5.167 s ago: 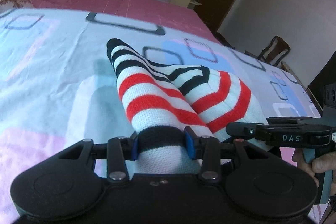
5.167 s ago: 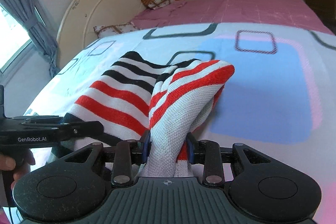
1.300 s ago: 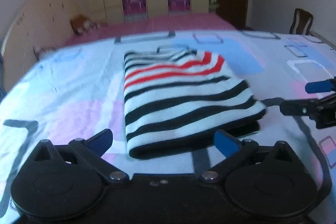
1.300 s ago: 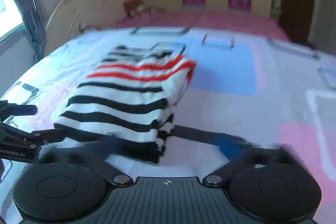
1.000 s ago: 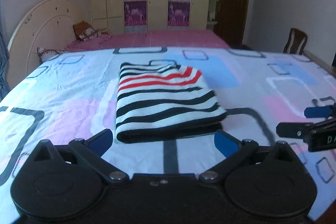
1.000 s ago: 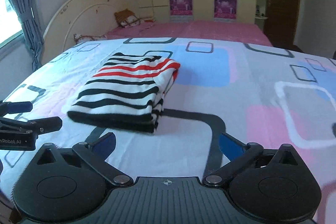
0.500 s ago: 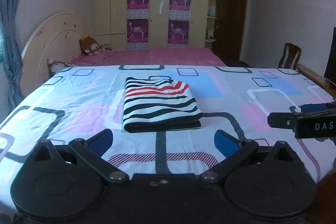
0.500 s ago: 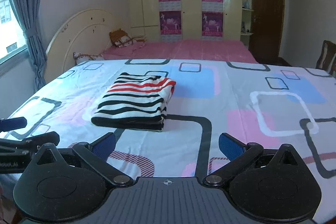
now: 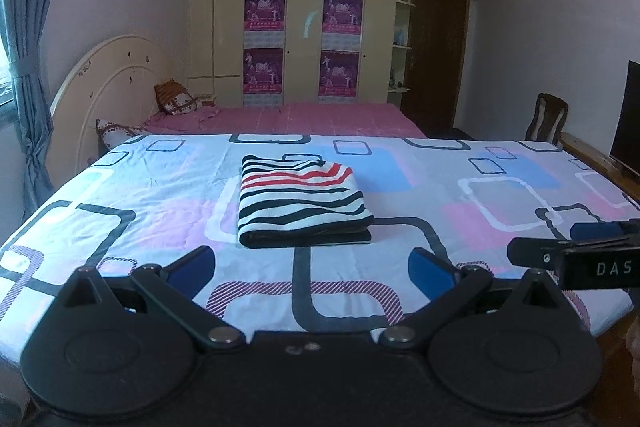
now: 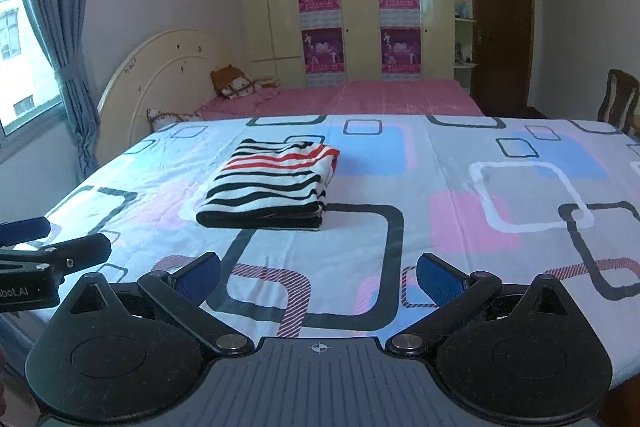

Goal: Fold small clothes

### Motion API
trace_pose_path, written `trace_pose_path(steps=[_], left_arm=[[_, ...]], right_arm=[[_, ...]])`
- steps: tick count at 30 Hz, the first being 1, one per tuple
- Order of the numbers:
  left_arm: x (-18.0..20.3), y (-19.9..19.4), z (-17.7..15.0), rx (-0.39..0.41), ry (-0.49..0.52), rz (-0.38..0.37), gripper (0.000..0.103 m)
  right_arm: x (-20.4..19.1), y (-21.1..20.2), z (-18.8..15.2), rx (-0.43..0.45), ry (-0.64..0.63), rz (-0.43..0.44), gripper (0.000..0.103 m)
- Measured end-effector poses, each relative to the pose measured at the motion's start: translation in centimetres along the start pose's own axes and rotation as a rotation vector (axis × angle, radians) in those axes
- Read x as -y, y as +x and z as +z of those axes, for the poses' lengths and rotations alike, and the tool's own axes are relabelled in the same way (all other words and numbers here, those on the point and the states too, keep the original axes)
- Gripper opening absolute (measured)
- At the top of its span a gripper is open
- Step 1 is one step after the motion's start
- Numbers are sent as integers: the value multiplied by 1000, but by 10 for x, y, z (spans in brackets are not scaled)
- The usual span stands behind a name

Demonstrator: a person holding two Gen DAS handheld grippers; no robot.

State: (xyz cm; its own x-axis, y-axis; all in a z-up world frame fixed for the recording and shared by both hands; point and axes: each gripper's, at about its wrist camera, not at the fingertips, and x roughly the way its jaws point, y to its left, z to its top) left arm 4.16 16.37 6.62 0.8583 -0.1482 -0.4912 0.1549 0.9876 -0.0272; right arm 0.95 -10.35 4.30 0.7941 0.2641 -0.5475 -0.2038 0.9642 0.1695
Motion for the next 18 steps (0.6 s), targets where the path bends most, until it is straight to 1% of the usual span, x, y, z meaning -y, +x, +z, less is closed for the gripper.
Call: trace_pose_path(steps=[10,18], left_arm=[[6,-6,-1,14,11,-21,103],[7,-9,1,23,21,-23,103]], right_arm=[[3,-11,-1,18,-4,-5,103],[4,-15,1,24,-6,-1,103]])
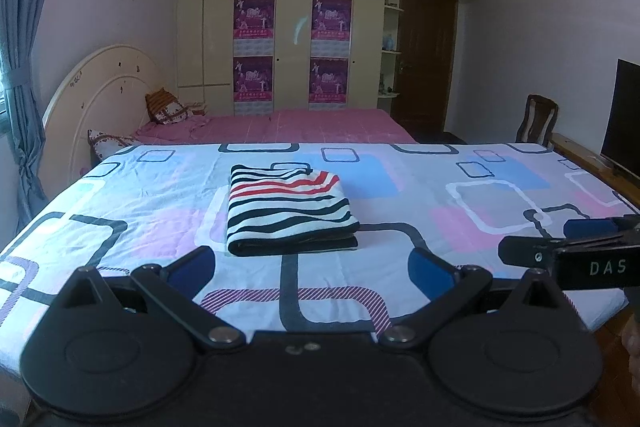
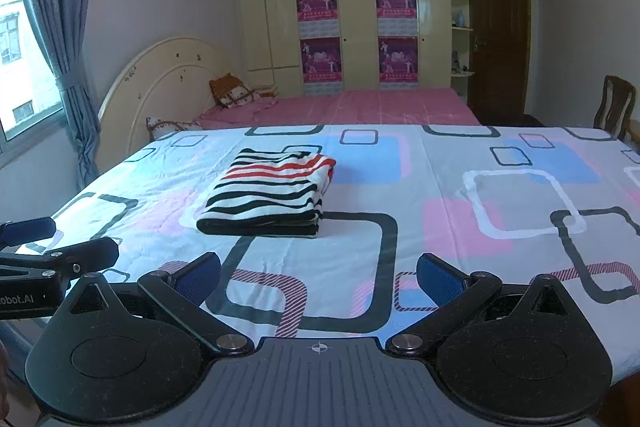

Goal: Fold small clothes

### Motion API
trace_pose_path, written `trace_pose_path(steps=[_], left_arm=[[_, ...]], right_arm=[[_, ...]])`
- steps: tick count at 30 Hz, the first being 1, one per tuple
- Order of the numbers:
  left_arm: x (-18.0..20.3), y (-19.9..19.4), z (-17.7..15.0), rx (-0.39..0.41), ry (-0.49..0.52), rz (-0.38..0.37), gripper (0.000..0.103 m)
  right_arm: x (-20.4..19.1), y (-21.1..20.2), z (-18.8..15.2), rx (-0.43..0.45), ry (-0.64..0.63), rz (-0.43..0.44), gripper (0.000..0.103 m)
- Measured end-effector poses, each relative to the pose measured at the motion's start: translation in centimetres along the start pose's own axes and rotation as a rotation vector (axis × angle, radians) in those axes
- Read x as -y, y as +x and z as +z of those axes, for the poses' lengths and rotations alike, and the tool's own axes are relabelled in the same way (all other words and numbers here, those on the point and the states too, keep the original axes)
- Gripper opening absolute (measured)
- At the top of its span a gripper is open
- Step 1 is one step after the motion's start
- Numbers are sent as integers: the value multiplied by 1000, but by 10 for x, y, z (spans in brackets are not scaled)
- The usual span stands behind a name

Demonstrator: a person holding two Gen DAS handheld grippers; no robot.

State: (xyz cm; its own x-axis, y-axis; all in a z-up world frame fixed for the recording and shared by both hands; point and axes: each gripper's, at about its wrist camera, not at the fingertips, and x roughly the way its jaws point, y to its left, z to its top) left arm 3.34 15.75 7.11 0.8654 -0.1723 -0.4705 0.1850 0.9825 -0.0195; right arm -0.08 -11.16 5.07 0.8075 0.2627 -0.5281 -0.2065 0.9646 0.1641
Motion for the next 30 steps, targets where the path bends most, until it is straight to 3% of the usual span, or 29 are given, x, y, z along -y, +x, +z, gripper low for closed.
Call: trace_pose_path(steps=[30], left_arm=[[0,2,2,4,10,-1,103]], right_arm=[[2,2,4,2,-6,5,103]])
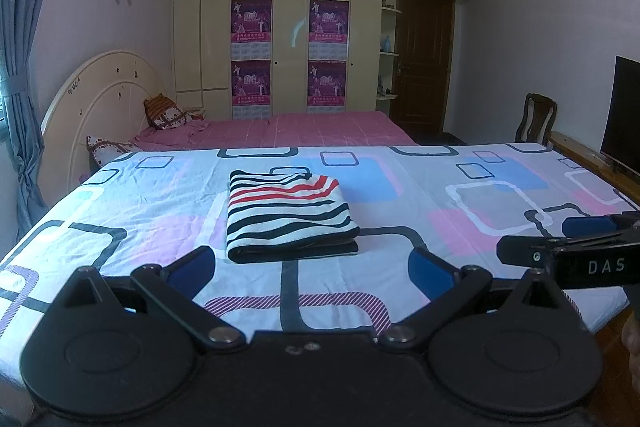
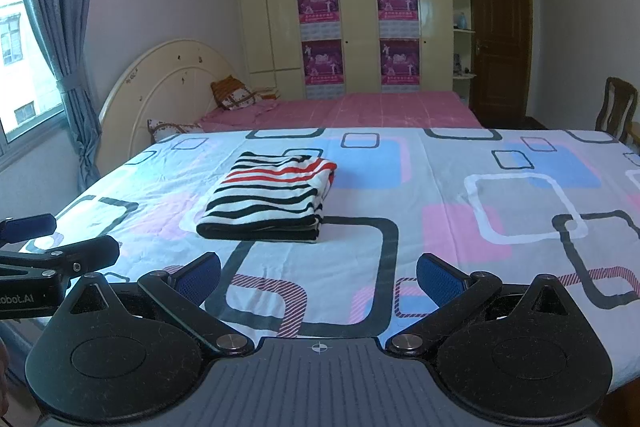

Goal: Fold small clothes

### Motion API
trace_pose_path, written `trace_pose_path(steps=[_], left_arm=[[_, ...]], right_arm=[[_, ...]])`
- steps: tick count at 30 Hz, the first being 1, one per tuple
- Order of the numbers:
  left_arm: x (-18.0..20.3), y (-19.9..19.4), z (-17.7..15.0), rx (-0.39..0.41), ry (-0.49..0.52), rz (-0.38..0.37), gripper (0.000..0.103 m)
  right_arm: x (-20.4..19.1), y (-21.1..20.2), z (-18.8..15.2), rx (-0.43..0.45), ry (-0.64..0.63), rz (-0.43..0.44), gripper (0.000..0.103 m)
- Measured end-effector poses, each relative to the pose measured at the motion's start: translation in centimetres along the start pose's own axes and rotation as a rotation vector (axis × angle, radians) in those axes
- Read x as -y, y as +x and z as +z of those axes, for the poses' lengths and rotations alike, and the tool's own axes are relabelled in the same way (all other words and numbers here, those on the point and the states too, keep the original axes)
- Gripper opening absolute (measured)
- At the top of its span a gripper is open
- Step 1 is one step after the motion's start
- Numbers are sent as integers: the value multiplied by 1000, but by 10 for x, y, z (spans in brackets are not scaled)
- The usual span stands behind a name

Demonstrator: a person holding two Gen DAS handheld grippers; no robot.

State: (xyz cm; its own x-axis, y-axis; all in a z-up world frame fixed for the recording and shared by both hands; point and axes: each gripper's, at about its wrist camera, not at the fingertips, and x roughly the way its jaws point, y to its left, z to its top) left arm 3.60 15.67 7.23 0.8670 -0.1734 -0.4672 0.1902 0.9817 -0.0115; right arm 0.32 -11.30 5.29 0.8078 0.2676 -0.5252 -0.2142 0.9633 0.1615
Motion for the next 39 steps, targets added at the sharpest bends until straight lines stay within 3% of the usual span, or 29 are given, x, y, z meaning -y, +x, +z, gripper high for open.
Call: trace_pose_path(steps=[34,39], left_arm=[[-2,11,7,9,11,-2,102],[-2,13,9,22,7,-17,98]], right_arm=[[5,8,3,0,-1,8,103],[7,9,3,-1,0,9,103]])
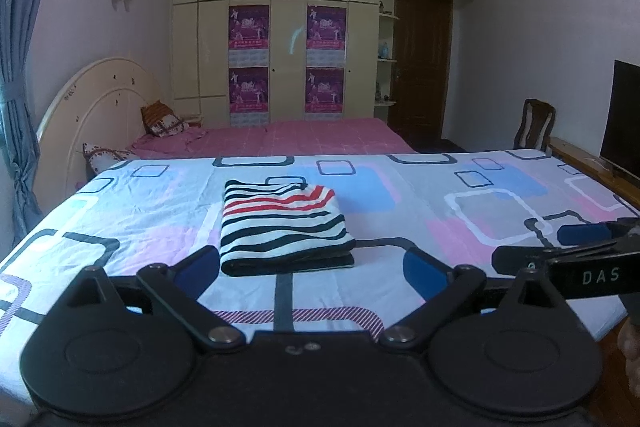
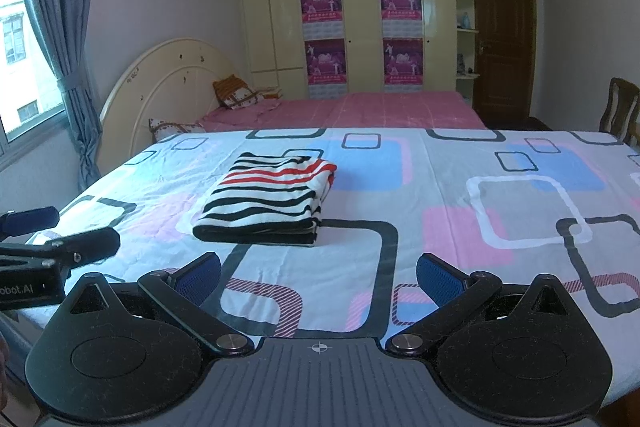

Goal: Fold small clothes

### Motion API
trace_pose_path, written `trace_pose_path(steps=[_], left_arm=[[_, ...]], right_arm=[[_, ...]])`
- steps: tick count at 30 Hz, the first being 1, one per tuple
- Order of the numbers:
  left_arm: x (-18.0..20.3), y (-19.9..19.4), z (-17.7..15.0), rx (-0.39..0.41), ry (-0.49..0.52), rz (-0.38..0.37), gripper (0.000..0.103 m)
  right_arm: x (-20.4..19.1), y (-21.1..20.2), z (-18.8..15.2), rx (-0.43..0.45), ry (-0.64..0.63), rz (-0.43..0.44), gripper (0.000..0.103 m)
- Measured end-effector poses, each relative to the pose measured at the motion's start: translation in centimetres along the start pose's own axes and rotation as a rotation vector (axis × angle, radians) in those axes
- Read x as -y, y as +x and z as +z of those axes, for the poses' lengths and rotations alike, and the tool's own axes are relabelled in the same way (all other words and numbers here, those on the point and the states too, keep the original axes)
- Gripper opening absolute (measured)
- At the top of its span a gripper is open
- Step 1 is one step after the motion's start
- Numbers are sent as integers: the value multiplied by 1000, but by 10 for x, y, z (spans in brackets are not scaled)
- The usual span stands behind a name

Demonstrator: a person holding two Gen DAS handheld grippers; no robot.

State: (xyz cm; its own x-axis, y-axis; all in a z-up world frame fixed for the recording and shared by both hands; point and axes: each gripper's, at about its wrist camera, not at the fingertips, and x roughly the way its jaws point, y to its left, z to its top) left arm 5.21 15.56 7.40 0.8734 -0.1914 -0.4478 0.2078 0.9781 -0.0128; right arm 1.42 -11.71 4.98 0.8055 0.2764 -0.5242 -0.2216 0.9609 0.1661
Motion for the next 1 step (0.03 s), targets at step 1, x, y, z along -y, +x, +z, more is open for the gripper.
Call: trace_pose_path(steps=[1], left_arm=[[0,1,0,-3,-1,-4,98]], right_arm=[[0,0,0,0,1,0,103]])
